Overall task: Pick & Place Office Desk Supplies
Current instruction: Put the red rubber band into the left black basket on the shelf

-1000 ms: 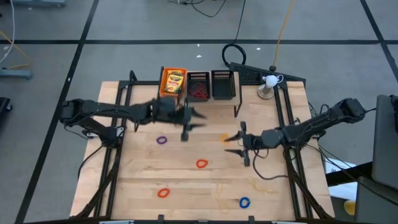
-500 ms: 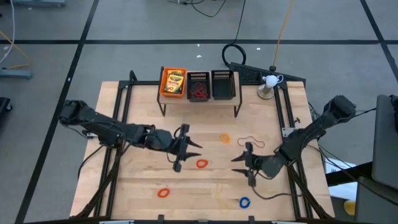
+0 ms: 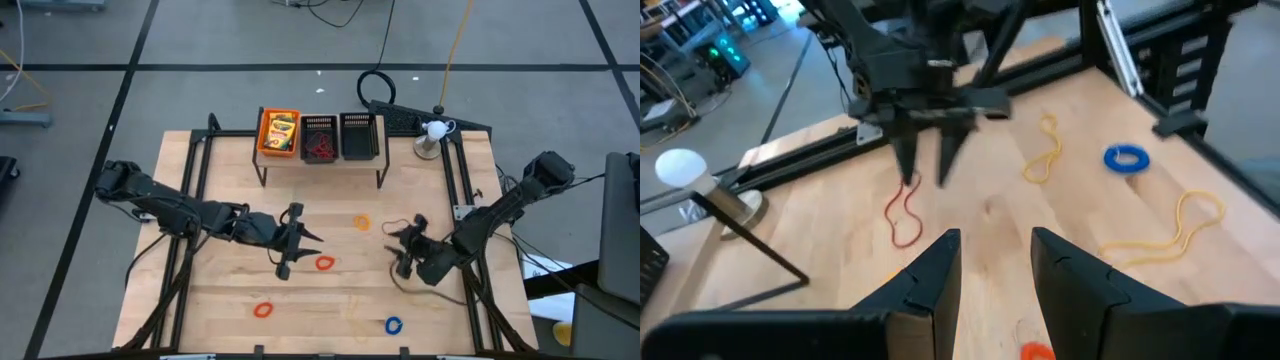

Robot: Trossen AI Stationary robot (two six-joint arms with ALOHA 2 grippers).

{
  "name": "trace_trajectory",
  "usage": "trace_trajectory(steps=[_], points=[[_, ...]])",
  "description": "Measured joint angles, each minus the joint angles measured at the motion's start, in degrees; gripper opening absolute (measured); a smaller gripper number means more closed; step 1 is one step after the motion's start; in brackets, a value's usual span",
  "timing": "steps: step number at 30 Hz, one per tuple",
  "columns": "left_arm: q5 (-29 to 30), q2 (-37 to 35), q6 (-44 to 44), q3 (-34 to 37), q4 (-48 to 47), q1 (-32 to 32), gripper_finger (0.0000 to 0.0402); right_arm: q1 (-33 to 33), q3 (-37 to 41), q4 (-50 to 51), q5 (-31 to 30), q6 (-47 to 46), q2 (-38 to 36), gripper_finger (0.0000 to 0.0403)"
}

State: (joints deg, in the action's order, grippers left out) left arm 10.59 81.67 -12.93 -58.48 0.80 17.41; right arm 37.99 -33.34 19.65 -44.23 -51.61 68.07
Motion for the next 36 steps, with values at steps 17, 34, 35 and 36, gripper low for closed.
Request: trace_trajectory(steps=[17,34,35,36], points=[[14.15,-0.02,-6.45,0.0,-4.07,-1.75,0.0118,-4.86,0.02,13.84,6.21,-2.5,-0.6,0.0171],[15.98,-0.02,-6.44,0.0,-5.29,-1.75,0.0118,-14.39,16.24,-0.39,19.42,2.11,-1.18,0.0171],[15.99,-0.02,-6.47,0.0,-5.21,-1.75,0.0118,-14.39,16.99,-1.04,19.36,1.74,-1.31,0.0171],[15.97,-0.02,-6.47,0.0,-5.22,-1.75,0.0118,-14.39,17.51,-1.39,19.26,1.46,-1.45,0.0171]])
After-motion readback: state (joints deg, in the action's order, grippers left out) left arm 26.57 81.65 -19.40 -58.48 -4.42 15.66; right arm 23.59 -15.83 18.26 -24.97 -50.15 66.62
